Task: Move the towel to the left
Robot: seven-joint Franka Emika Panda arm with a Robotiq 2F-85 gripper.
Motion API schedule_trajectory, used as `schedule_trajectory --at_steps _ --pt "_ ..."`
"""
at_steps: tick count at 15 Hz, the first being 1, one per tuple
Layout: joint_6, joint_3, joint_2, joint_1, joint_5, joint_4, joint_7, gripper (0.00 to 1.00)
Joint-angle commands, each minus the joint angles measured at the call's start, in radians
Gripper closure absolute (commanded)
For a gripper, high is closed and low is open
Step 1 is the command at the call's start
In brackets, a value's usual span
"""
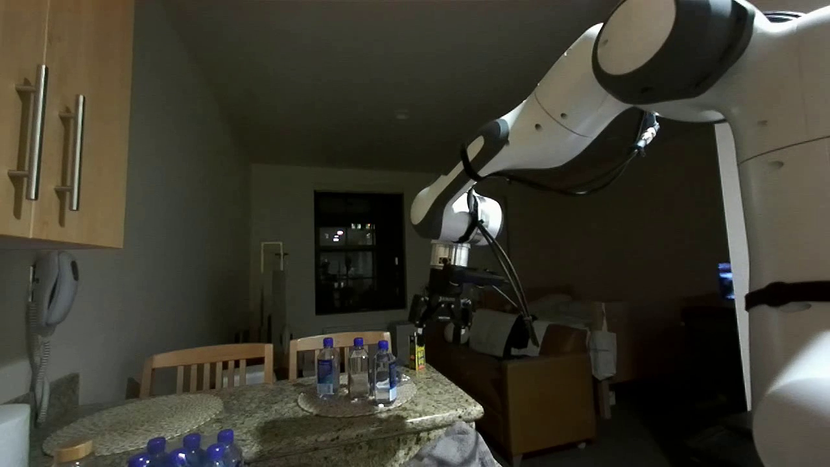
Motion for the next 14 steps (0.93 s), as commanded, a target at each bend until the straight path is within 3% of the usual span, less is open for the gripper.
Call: schedule_trajectory --at_steps 1,7,10,11,14 --pt "0.076 -0.009 0.046 -0.042 -0.027 0.016 0.042 0.00" --pt "0.218 -0.044 0.049 -0.081 -0.098 -0.070 0.156 0.00" --pt "0.191 -0.054 0.023 -0.078 -0.196 -0.121 0.258 0.00" --pt "0.187 -0.047 0.070 -0.085 -0.141 -0.064 0.187 0.00" --pt "0.187 -0.045 0.072 -0.084 -0.147 -0.067 0.196 0.00"
